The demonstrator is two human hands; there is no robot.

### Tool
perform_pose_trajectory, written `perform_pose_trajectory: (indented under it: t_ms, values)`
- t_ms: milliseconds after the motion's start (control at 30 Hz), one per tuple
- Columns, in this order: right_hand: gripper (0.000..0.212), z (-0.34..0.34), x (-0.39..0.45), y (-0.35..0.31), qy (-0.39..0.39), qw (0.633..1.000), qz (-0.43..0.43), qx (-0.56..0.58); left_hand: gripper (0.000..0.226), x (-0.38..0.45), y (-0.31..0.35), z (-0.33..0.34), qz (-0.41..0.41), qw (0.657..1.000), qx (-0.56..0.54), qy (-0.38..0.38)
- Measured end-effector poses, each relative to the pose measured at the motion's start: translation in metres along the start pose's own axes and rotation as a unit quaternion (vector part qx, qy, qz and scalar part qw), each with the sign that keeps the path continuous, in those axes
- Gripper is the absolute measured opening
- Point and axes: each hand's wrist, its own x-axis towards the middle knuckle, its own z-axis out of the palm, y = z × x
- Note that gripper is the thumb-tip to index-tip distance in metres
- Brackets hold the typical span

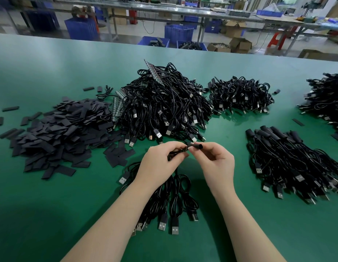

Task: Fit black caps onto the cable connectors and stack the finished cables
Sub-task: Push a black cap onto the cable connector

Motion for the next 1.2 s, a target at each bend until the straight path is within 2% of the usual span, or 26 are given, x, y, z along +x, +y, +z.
perform_pose_trajectory:
  t_ms: [533,867,1033,1200]
  values:
    - [0.014,0.000,0.001,-0.001,-0.010,0.999,-0.006,0.038,0.018,0.000,0.000,0.001,-0.013,1.000,-0.009,0.005]
    - [0.013,-0.004,0.006,0.002,-0.026,0.999,0.019,0.021,0.025,-0.001,-0.001,0.000,0.029,0.999,-0.018,0.001]
    - [0.021,-0.008,0.008,0.001,-0.068,0.995,0.050,0.046,0.029,0.000,0.000,-0.001,0.047,0.999,-0.002,0.014]
    - [0.015,-0.011,0.009,0.001,-0.095,0.993,0.054,0.048,0.020,0.000,-0.004,0.001,0.037,0.999,-0.009,0.013]
